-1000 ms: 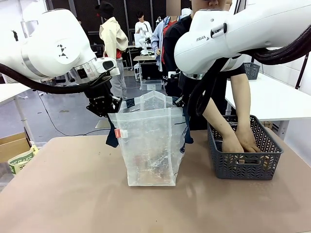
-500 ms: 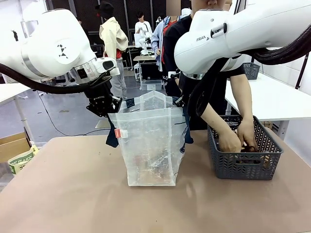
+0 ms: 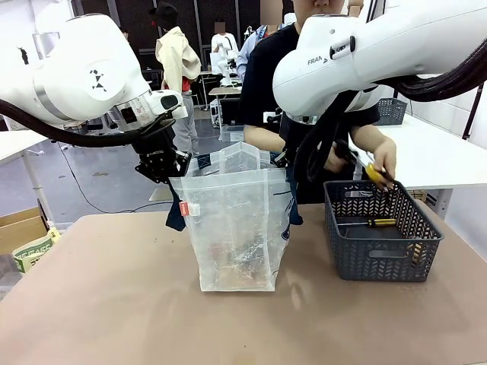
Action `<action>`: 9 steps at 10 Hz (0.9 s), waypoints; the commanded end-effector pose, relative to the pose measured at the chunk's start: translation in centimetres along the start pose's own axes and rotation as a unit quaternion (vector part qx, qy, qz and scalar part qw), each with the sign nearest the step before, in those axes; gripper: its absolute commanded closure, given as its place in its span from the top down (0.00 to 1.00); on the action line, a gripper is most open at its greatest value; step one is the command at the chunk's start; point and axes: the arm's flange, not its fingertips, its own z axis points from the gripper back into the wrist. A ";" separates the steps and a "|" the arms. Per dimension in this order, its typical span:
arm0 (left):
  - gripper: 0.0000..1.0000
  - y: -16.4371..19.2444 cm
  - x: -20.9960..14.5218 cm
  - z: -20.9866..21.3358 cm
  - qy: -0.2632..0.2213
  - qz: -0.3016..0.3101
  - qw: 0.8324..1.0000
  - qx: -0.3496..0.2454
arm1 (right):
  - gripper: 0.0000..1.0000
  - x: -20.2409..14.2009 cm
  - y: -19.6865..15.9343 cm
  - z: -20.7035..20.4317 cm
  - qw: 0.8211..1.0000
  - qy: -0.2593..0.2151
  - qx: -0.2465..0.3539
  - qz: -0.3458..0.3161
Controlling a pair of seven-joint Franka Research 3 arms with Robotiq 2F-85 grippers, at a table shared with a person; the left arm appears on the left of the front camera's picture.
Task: Transfer purchased items from the store into the shopping bag.
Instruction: Move the Reusable shopping bag to the right side of the table.
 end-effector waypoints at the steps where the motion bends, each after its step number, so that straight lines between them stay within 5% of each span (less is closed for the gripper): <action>1: 0.00 0.2 0.1 0.3 -0.003 0.003 1.000 0.000 | 0.00 0.1 -0.1 0.0 1.000 0.000 -0.001 0.000; 9: 0.00 0.2 0.1 0.3 -0.003 0.003 1.000 0.000 | 0.00 0.1 -0.1 0.0 1.000 0.000 -0.001 0.000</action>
